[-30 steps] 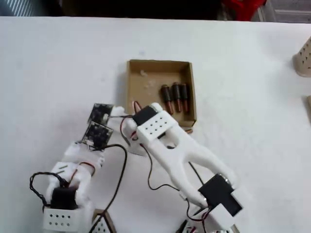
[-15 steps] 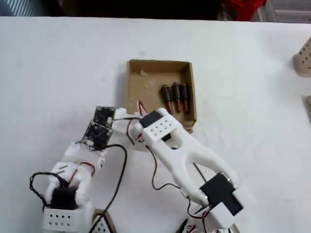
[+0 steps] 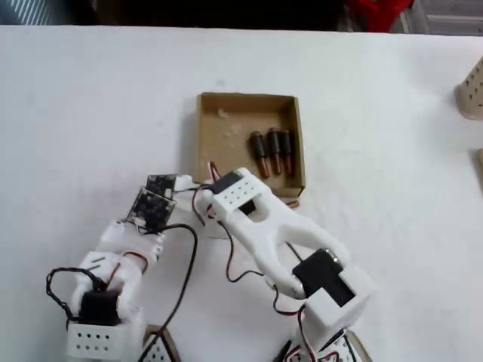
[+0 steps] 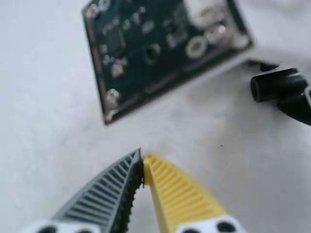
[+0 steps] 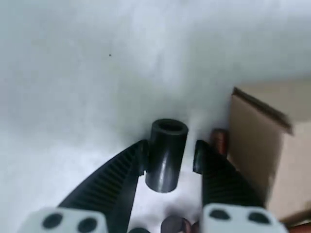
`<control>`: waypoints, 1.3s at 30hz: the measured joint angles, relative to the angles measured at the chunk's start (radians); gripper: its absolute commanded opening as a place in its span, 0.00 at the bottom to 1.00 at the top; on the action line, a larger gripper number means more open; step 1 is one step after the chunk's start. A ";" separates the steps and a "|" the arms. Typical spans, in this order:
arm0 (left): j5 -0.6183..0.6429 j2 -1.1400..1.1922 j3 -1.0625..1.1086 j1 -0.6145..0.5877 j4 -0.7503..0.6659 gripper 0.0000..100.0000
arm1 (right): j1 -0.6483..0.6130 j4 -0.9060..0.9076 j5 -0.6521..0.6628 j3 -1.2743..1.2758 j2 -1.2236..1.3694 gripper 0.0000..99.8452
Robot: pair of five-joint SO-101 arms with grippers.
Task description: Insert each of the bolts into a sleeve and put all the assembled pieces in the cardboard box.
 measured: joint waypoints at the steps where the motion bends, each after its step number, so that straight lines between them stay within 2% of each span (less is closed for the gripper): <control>1: 0.000 0.000 0.000 0.000 0.000 0.02 | 0.000 0.000 0.000 -0.002 0.002 0.13; 6: 0.000 0.000 0.000 0.000 0.000 0.02 | 0.006 -0.009 0.000 -0.003 0.003 0.01; 10: 0.000 0.000 0.000 0.000 0.000 0.02 | 0.009 0.003 -0.008 -0.014 0.005 0.02; 19: 0.000 0.000 0.000 0.000 0.000 0.02 | 0.041 0.152 -0.272 -0.015 -0.091 0.02; 28: 0.000 0.000 0.000 0.000 0.000 0.02 | 0.267 0.325 -0.522 0.026 -0.348 0.02; 39: 0.005 0.000 0.000 0.000 -0.015 0.02 | 0.535 0.215 -0.560 0.333 -0.506 0.02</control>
